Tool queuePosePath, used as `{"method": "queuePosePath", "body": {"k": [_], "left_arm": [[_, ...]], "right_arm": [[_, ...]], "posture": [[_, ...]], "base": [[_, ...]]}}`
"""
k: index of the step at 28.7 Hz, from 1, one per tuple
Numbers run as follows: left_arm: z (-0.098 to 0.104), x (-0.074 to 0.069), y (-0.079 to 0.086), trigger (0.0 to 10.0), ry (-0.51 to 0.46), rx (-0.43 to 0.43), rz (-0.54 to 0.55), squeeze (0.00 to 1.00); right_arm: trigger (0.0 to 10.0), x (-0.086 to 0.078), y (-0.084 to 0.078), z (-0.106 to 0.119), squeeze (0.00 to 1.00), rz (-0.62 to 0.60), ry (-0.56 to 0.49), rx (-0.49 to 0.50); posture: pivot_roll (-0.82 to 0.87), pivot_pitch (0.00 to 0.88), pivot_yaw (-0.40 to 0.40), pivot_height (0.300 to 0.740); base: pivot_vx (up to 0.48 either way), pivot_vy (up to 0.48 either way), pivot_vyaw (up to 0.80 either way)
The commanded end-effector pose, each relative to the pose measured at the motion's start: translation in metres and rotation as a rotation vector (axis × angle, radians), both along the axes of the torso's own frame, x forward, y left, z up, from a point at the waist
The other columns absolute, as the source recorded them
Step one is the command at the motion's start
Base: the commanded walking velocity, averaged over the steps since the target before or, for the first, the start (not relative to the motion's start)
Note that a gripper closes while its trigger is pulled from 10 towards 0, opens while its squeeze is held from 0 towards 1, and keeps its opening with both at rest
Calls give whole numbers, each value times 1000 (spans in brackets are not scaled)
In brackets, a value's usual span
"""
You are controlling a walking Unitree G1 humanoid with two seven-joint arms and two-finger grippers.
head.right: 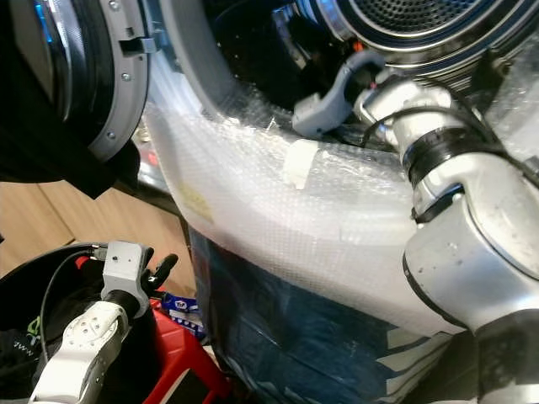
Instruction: Clothes washing
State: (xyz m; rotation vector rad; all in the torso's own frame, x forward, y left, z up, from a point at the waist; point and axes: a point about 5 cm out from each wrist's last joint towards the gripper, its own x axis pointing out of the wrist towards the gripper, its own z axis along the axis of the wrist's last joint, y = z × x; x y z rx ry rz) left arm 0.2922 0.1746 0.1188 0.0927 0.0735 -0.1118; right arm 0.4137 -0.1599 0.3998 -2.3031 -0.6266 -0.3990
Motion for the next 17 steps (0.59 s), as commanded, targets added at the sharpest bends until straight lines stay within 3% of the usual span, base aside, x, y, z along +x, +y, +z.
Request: {"method": "queuePosePath", "body": {"k": [1,10,11,13,14,15,16,17], "left_arm": [[1,0,2,10000,-6,-5,1,0],[1,0,2,10000,-6,-5,-1,0],[1,0,1,10000,-7,-5,-3,0],[2,1,1,10000,-9,-6,-5,0],[2,1,2,10000,-10,-5,-1,0],[2,1,2,10000,-10,-5,-1,0],[2,1,3,10000,-10,-5,3,0],[2,1,3,10000,-10,-5,3,0]], "right_arm": [[10000,-10,-9,34,0,-23,-117,83],[10000,-8,-3,28,0,17,-95,115],[10000,-4,4,17,0,21,-47,27],[10000,-2,9,8,0,26,-1,-32],[10000,-5,-1,20,0,43,-44,179],[10000,-5,-1,20,0,43,-44,179],[10000,-9,-12,33,0,96,-55,491],[10000,-10,-16,36,0,136,-44,630]], "posture": [[151,36,20,740],[147,35,21,740],[147,35,21,740],[147,35,21,740],[155,35,20,740],[155,35,20,740],[152,36,23,740],[154,37,22,740]], "base": [[0,0,0],[0,0,0],[0,0,0],[0,0,0],[0,0,0],[0,0,0],[0,0,0],[0,0,0]]}}
